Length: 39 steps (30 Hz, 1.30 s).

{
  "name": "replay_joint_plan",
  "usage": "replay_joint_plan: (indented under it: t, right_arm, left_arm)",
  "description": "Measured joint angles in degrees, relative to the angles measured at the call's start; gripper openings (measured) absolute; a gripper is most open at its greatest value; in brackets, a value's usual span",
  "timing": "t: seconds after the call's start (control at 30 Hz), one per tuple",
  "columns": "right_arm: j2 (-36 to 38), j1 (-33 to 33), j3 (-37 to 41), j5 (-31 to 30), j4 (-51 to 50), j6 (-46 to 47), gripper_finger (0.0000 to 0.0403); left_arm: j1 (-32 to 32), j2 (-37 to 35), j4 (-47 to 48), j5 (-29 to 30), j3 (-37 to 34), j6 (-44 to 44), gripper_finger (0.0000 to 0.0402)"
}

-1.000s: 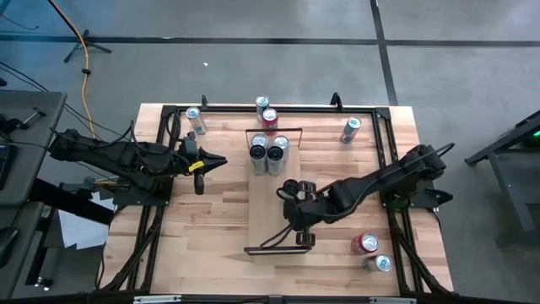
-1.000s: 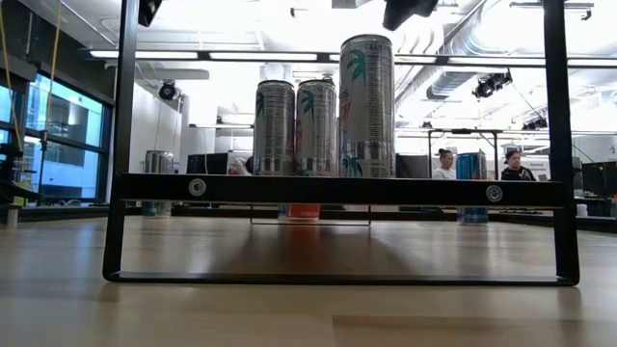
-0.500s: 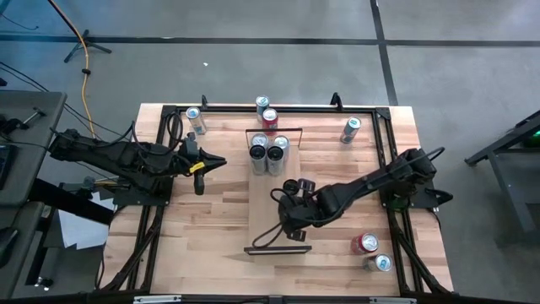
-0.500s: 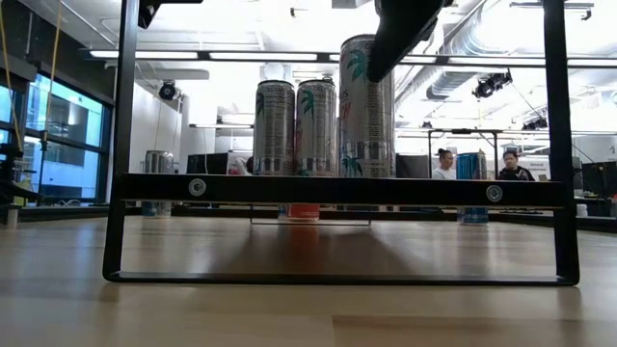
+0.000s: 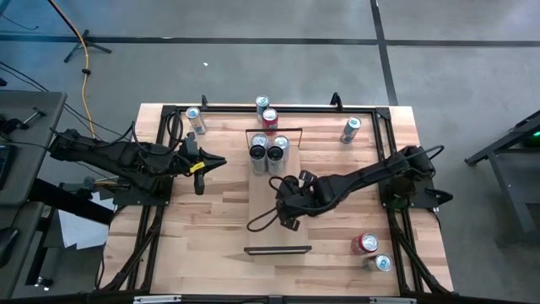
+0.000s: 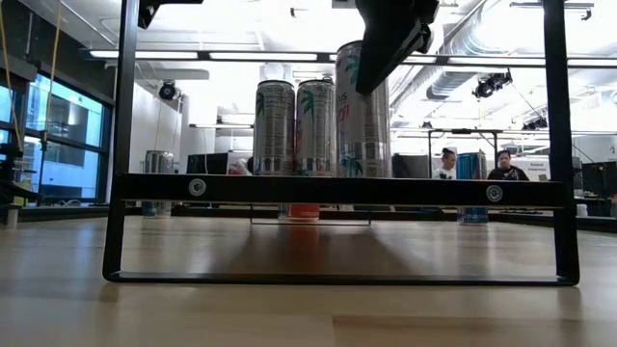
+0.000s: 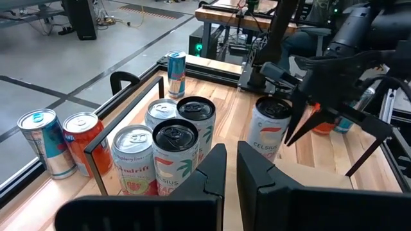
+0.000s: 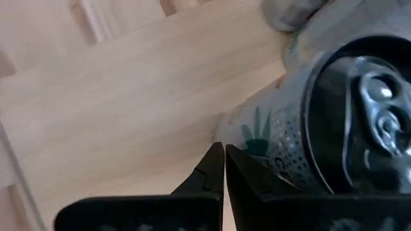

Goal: Place canned beverage on shelf
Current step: Put the white pink soda can on the shelf

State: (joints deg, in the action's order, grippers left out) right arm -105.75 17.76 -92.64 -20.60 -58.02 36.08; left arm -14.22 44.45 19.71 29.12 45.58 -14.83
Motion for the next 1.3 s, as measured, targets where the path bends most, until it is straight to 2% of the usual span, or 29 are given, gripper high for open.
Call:
replay_joint_plan:
  t: [1.3]
  right_arm:
    - [0.09,-9.61,0.02,-0.41,0.01,16.62,0.0000]
  left_arm:
    - [-0.01,0.00,0.25,1.70,0.00,0.02,0.0000]
